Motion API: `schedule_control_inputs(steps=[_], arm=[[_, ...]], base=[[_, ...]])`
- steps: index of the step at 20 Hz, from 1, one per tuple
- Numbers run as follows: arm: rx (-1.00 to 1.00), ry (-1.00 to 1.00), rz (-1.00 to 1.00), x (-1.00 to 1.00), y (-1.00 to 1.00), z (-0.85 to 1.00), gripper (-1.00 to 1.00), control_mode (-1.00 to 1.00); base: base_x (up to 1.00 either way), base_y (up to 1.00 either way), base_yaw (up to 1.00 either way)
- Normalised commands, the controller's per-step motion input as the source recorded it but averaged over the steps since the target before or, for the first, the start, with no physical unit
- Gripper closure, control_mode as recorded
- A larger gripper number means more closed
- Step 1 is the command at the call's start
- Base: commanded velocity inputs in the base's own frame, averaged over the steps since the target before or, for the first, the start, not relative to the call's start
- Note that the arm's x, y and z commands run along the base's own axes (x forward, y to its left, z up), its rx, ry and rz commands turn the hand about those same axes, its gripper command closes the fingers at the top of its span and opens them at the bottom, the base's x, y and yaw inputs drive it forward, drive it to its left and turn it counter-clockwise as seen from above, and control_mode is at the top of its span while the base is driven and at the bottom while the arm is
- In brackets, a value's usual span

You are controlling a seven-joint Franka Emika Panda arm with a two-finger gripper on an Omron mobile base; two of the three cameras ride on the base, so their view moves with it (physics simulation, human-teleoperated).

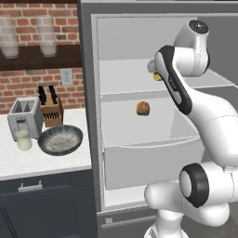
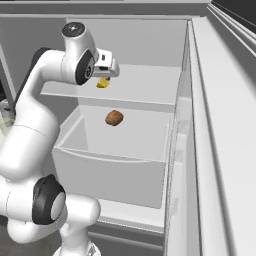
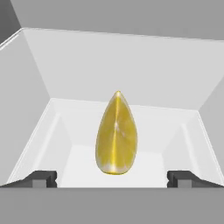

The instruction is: Grab a lemon wedge from the fridge and one ice cube from the ice bowl, and put them in the glass of lemonade.

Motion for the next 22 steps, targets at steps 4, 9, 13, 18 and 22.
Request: schedule_control_inputs(steps=[4, 9, 13, 18, 22], arm=[[0.00, 0.00, 0.05, 0.02, 0.00, -0.28, -1.00, -1.00], [0.00, 0.00, 0.04, 0.00, 0.00, -0.19, -1.00, -1.00], [0.00, 0.03, 0.02, 0.17, 0.00, 0.00, -1.00, -1.00], [-0.04, 0.11, 0.00, 0.32, 0.00, 0.00, -1.00, -1.00], [-0.01, 0.06, 0.00, 0.35, 0.00, 0.00, -1.00, -1.00]], base=[[0.00, 0.00, 0.00], [0.00, 0.00, 0.00], [0.00, 0.00, 0.00], [0.00, 0.00, 0.00], [0.00, 0.00, 0.00]])
